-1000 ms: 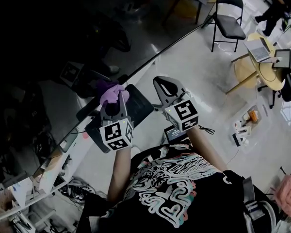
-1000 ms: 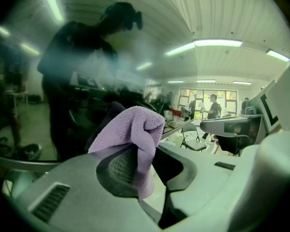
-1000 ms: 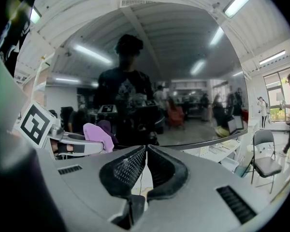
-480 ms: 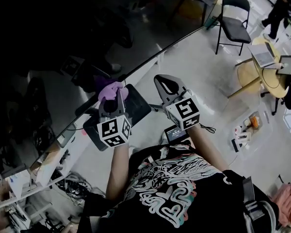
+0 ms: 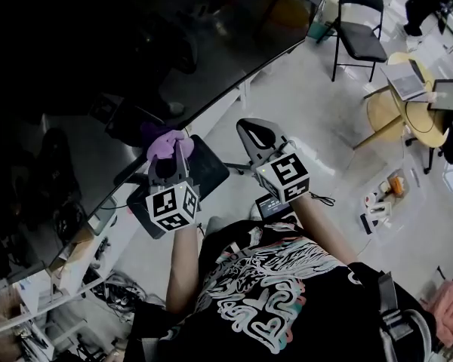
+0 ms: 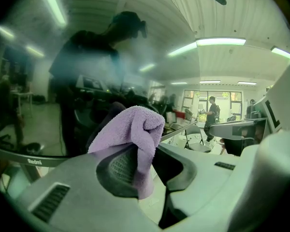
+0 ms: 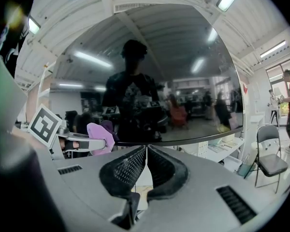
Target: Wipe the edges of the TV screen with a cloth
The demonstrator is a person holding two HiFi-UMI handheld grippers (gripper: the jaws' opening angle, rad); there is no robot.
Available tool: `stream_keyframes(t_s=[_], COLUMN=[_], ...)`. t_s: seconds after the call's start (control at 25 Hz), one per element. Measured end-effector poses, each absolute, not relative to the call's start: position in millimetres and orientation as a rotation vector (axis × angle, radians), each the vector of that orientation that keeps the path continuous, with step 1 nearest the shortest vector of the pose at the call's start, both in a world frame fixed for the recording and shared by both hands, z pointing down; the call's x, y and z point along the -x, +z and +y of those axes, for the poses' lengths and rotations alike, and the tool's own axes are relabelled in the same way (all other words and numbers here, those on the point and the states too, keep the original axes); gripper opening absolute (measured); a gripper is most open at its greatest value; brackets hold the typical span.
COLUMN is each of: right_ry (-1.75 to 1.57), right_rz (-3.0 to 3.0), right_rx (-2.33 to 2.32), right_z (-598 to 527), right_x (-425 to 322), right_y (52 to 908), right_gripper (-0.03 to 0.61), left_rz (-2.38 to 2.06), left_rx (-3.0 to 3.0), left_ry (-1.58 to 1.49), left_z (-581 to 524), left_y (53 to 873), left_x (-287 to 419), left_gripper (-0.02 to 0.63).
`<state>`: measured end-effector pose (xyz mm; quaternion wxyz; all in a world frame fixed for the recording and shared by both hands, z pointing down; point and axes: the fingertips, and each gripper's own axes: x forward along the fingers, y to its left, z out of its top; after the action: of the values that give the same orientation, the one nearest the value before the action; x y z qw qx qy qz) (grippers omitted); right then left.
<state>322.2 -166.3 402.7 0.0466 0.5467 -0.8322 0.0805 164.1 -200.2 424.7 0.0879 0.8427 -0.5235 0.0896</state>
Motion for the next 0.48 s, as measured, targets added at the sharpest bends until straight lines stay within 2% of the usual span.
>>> stream_keyframes(t_s=[0.48], right_ry=[0.282], right_rz=[-2.487], right_rx=[-1.708], right_z=[-181], right_x=[-326], right_y=[413], right_gripper=[0.034], left_rz=[-1.522], left_rx=[-2.502], left_ry=[0.223], left_z=[-209], left_y=[425], left_x=[-176], left_gripper=[0.086])
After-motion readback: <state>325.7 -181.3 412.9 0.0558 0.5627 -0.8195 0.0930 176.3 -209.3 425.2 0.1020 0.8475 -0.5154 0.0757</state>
